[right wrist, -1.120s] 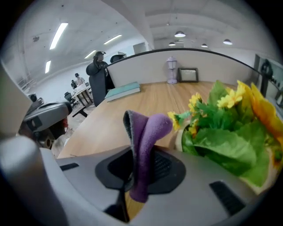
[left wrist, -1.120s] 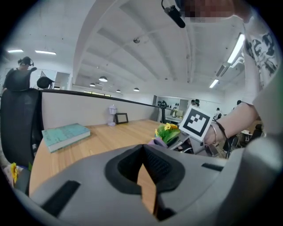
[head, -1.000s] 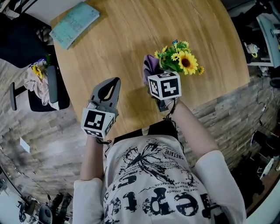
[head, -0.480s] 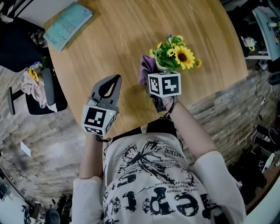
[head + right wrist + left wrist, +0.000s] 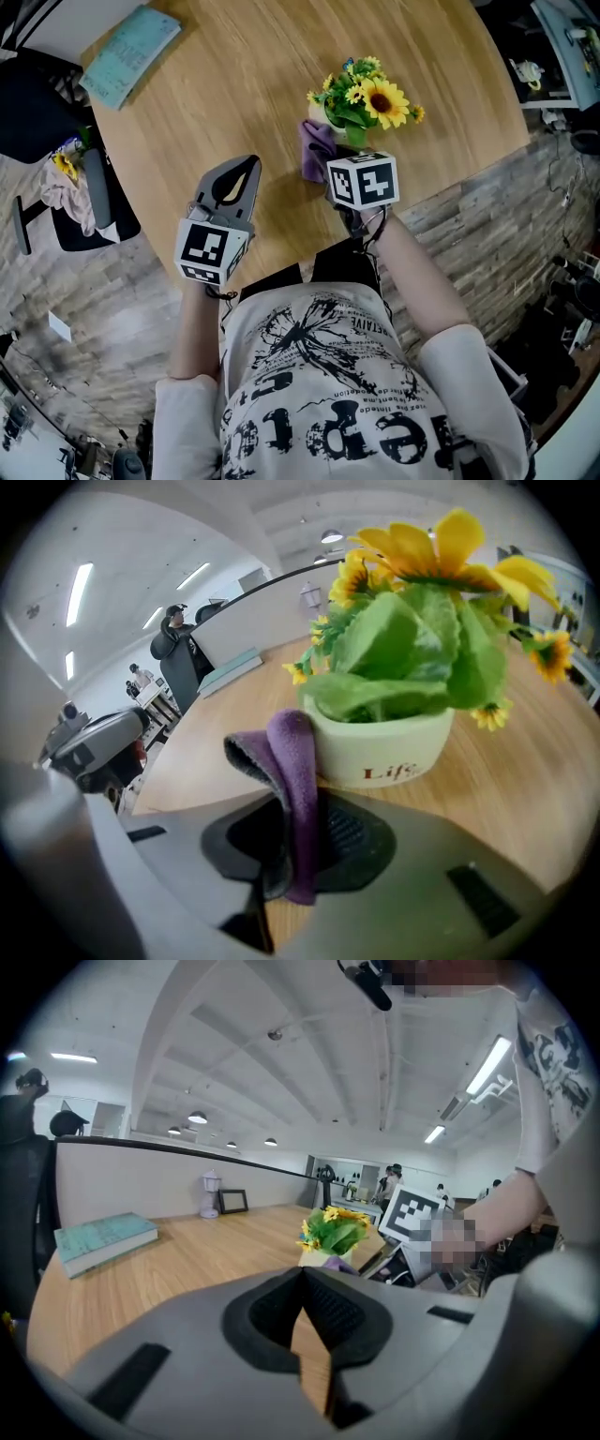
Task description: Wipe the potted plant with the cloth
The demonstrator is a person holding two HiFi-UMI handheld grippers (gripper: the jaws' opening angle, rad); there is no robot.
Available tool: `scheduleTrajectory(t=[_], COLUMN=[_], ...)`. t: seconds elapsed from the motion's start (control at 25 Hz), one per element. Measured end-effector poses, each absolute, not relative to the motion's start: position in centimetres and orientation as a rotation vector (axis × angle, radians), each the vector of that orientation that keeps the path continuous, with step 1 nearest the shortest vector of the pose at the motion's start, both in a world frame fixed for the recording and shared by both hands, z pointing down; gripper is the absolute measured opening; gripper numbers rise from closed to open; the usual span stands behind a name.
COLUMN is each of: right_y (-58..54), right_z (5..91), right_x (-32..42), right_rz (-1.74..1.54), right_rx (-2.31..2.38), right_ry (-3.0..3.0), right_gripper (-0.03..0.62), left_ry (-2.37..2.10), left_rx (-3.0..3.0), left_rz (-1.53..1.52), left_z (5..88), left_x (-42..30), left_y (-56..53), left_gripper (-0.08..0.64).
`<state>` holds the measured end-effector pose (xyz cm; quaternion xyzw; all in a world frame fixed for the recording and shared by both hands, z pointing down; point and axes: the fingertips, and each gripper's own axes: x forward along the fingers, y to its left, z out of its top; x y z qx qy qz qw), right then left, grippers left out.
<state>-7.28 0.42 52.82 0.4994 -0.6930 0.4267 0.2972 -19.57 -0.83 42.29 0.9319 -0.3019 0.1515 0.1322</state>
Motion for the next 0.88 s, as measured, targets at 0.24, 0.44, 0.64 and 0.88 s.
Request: scheduleTrajectory(t=[0.24,0.44,0.64,0.88], right_y=[2.5,4.0,5.6,5.5], right_z=[53.0,53.1,52.9,51.7], right_x=[-5.4,-4.0,-1.9,4.6], right_rz=[1.205,1.187,1.161,1.012], right_rx=[1.35,1.337,1.316,1.397], right_ry=[-1.813,-1.778,-1.724,-1.651], right_gripper=[0.086,0.086,0.084,0.081], left_ry=[-0.843,-0.829,-0.801,-0.772], left_rx=[2.726,2.729,2.73,2.722], left_rz=[0.447,0.443,0.455,0.43], left_z=[42.2,42.2,42.4,42.4], left_x=[-18.6,-18.1,-16.6,-13.2], left_y=[-0.1,0.4,0.7,0.9], left_gripper=[0.003,0.003,0.003,0.003])
